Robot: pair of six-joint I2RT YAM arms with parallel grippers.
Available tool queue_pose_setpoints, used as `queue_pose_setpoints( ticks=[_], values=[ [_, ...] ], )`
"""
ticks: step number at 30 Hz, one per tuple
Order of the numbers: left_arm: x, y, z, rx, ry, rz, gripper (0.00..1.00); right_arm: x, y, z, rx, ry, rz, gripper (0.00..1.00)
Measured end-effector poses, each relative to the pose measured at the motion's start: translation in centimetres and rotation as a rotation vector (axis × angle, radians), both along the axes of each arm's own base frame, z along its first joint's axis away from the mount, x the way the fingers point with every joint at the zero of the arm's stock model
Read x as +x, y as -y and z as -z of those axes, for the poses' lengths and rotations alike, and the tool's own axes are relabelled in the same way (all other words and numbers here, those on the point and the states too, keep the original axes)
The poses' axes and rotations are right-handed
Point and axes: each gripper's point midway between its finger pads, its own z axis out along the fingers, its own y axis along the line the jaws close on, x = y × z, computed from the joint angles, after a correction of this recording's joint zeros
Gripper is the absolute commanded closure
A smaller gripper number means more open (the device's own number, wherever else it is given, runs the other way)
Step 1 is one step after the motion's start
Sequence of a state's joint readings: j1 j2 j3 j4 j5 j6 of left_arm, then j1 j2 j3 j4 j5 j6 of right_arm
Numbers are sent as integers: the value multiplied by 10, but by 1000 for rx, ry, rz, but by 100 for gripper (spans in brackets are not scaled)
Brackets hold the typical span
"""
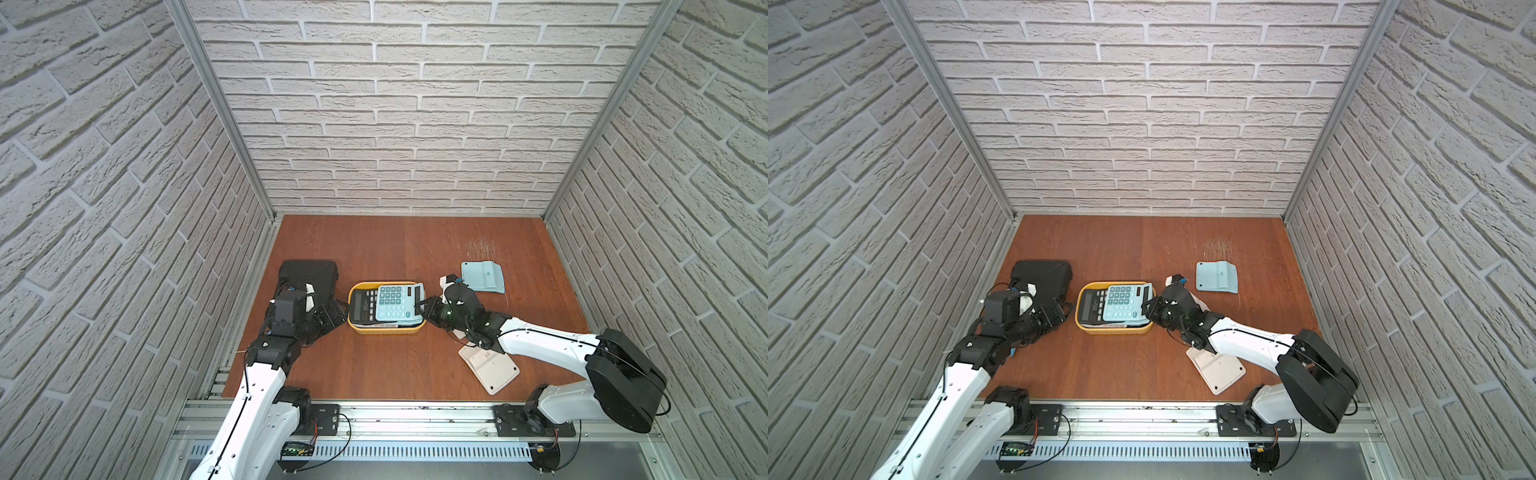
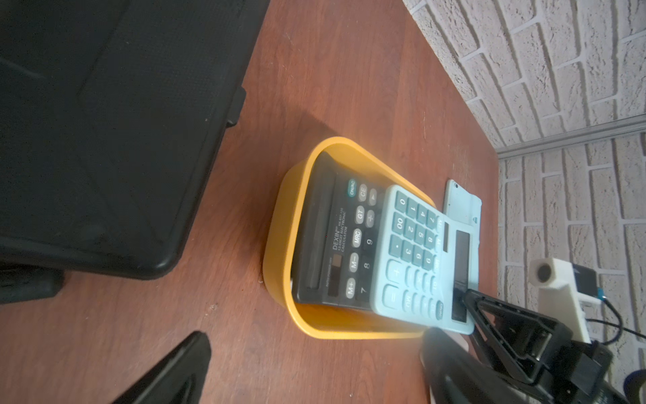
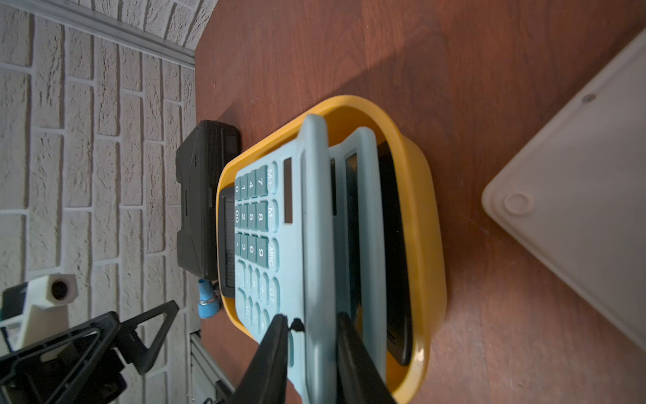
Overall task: Put the calculator in the storage box
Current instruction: Place the calculator in the storage box.
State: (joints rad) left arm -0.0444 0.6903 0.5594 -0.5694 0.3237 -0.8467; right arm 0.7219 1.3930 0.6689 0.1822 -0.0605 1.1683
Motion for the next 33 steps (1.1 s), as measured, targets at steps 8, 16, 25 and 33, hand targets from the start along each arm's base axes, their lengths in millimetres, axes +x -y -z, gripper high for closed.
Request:
queue_pose_setpoints(
  ticks=[8,16,25,33],
  values=[
    [-3,-9,-26,62,54,-12,2,-4,3,-4,-15,7,-13,21],
    [-3,-7,-31,83,69,-3,2,-12,13,-13,-84,20,-41,0],
    [9,10,-47,124,73,61,2,-16,34,-61,-221,134,-90,0],
    [25,42,-63,174,91,161,2,-21,92,-78,-364,193,-49,0]
  ],
)
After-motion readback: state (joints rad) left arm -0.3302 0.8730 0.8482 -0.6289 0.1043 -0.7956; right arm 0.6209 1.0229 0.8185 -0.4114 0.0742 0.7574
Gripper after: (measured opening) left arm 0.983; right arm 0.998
